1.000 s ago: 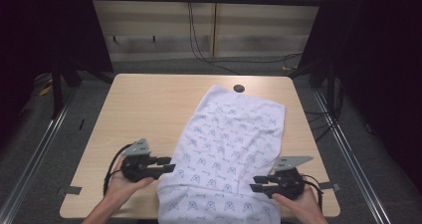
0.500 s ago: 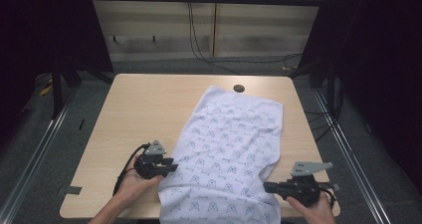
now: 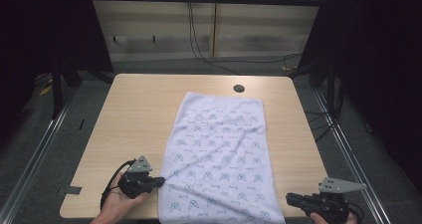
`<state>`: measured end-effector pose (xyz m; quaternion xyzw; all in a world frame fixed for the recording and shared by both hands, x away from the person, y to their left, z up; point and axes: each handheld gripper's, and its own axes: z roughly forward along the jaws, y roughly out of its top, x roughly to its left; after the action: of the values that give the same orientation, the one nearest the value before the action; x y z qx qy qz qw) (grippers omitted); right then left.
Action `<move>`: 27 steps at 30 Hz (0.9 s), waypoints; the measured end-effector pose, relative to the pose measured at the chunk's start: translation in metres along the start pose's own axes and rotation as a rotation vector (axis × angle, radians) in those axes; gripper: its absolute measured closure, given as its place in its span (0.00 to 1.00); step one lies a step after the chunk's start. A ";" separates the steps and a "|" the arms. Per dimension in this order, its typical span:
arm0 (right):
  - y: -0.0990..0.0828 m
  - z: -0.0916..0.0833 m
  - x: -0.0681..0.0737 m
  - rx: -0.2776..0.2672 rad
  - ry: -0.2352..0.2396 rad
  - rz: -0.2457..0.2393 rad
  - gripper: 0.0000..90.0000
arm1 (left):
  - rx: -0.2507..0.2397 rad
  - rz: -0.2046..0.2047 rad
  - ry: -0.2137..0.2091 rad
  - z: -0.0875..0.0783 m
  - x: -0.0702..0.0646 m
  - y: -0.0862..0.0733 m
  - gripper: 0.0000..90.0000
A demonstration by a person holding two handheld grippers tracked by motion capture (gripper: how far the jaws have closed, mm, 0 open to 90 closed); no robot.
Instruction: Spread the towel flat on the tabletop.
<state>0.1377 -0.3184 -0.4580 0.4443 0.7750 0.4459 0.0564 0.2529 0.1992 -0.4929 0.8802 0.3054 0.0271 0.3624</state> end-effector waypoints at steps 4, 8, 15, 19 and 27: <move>0.016 0.020 -0.002 0.011 0.015 -0.029 0.84 | -0.009 -0.010 -0.014 -0.003 -0.002 -0.002 0.99; 0.036 0.050 -0.003 0.077 0.015 -0.097 0.81 | -0.060 -0.014 -0.021 -0.008 0.000 0.002 0.92; 0.059 0.105 -0.018 0.200 -0.107 -0.183 0.72 | -0.111 -0.034 0.034 0.003 0.021 0.032 0.80; 0.060 0.114 -0.034 0.212 -0.179 -0.207 0.72 | -0.087 -0.037 0.069 0.025 0.034 0.041 0.78; 0.074 0.122 -0.058 0.185 -0.231 -0.202 0.82 | -0.056 -0.019 0.132 0.042 0.045 0.051 0.78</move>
<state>0.2784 -0.2675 -0.4942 0.4155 0.8418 0.3110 0.1485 0.3277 0.1701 -0.4979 0.8631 0.3359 0.0899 0.3662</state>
